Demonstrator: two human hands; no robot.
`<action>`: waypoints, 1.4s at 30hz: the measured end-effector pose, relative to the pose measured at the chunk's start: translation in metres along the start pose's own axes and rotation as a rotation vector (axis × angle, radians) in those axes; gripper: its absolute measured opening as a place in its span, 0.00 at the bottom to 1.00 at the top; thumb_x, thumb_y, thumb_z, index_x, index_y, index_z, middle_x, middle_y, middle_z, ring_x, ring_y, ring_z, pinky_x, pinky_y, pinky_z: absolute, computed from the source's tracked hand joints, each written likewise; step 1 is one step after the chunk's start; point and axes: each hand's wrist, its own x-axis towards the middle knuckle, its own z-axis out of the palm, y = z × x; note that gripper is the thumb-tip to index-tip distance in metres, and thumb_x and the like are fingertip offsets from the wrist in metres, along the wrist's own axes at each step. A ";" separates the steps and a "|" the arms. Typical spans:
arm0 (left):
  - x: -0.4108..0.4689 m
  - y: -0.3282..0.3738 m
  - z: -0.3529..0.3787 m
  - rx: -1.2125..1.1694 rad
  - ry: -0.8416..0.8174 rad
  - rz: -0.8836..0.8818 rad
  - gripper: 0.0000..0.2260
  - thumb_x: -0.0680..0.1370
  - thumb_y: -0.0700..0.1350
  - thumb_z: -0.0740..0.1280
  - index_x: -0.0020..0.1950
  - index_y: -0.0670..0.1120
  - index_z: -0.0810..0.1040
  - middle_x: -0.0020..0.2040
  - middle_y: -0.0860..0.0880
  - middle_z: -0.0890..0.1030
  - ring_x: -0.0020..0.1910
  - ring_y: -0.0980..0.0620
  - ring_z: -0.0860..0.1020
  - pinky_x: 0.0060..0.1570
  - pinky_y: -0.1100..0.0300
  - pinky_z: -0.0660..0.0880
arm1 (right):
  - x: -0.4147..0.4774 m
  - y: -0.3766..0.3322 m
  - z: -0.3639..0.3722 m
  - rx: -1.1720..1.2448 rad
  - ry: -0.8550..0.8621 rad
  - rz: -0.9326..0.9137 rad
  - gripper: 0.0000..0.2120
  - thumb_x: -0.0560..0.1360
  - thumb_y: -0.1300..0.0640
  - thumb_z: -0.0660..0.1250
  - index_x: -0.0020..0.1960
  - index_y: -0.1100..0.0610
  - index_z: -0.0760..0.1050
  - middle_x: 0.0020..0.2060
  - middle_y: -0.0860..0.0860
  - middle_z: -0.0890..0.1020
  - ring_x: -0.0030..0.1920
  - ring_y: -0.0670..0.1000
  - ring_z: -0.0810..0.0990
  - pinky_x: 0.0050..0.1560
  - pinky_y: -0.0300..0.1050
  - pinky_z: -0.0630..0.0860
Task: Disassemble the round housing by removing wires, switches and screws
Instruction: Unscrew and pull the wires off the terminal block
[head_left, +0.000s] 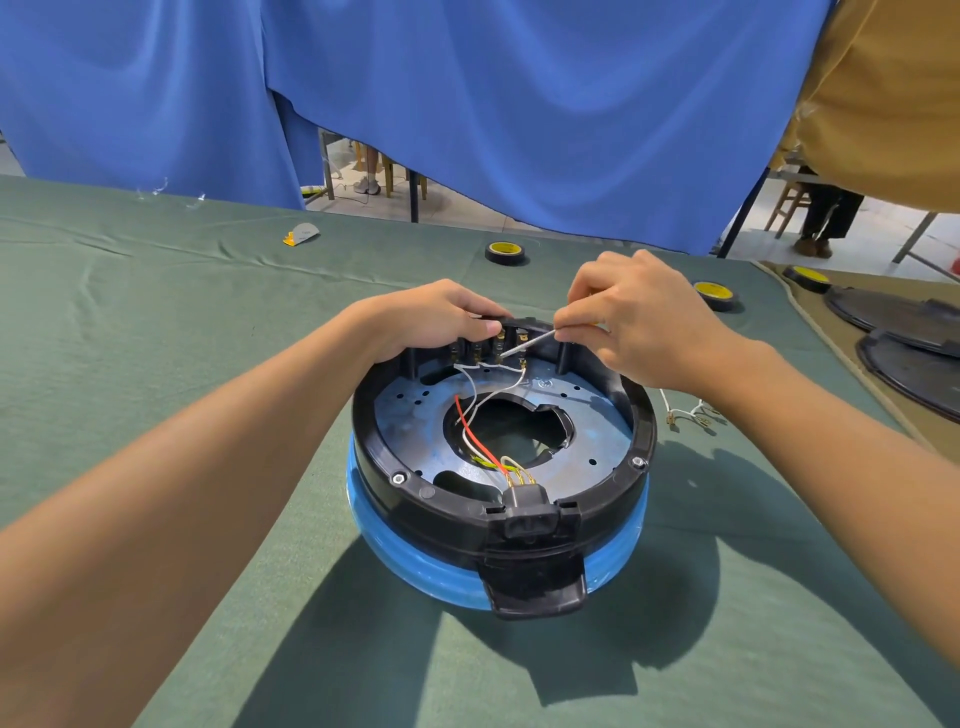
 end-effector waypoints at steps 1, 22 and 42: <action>0.000 0.000 0.000 0.001 0.000 0.001 0.14 0.82 0.49 0.64 0.67 0.56 0.77 0.61 0.55 0.77 0.62 0.53 0.71 0.67 0.56 0.63 | 0.001 -0.001 0.000 -0.010 0.014 0.013 0.04 0.74 0.56 0.71 0.47 0.53 0.85 0.40 0.51 0.80 0.42 0.53 0.74 0.40 0.46 0.59; 0.002 -0.003 0.000 -0.009 0.005 0.009 0.14 0.82 0.49 0.64 0.66 0.56 0.78 0.58 0.55 0.78 0.60 0.53 0.72 0.64 0.57 0.64 | 0.007 -0.019 0.003 -0.191 -0.035 0.039 0.09 0.79 0.53 0.65 0.51 0.51 0.84 0.44 0.51 0.79 0.47 0.55 0.75 0.41 0.46 0.59; 0.003 -0.003 0.001 -0.014 0.020 0.008 0.13 0.81 0.49 0.65 0.66 0.57 0.78 0.56 0.56 0.78 0.61 0.53 0.72 0.63 0.58 0.64 | 0.050 0.003 -0.013 -0.119 -0.358 -0.099 0.06 0.76 0.52 0.69 0.47 0.44 0.85 0.46 0.45 0.79 0.48 0.45 0.67 0.45 0.48 0.60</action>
